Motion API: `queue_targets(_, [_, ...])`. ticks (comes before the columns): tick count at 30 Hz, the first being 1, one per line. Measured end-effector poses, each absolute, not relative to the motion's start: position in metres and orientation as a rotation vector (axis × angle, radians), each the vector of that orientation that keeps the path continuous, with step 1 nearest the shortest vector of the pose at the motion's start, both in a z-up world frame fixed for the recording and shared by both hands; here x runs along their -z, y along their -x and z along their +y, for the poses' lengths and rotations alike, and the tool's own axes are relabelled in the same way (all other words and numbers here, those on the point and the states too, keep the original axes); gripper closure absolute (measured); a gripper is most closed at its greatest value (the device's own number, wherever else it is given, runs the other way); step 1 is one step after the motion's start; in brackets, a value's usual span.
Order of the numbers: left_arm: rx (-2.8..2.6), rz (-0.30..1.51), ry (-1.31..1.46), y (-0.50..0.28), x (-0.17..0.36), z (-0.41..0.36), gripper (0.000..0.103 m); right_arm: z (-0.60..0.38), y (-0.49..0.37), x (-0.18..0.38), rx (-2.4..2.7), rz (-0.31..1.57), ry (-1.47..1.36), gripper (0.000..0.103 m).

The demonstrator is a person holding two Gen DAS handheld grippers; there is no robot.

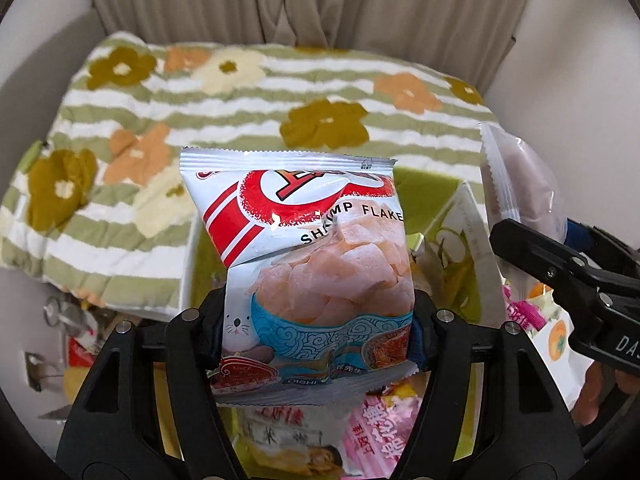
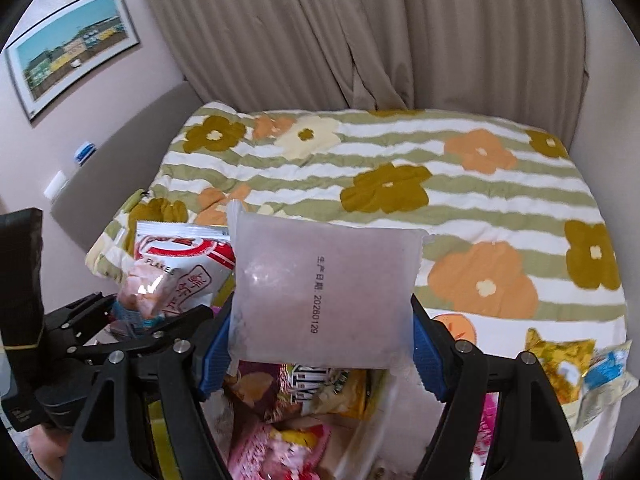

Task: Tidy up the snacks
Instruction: 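Carry both bags over the box and open both tools to drop them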

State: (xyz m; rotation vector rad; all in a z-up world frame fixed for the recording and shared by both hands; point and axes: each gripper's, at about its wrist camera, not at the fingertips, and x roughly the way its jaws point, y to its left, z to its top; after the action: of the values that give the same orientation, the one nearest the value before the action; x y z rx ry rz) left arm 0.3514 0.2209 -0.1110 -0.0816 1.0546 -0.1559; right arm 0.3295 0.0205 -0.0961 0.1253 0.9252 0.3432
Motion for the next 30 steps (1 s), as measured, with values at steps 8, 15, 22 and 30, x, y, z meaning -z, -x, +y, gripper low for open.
queue_targets(8, [0.187,1.081,-0.024,-0.364,0.121,0.219,0.0,0.027,-0.347,0.113,-0.282,0.966,-0.169,0.031])
queue_targets(15, [0.256,1.087,0.001,-0.348,0.123,0.236,0.001,0.04,-0.354,0.126,-0.268,1.01,-0.132,0.031])
queue_targets(22, [0.276,1.086,-0.012,-0.348,0.127,0.238,0.001,0.052,-0.367,0.139,-0.244,1.059,-0.141,0.028])
queue_targets(30, [0.27,1.095,-0.061,-0.346,0.134,0.235,0.001,0.06,-0.358,0.137,-0.245,0.987,-0.097,0.001])
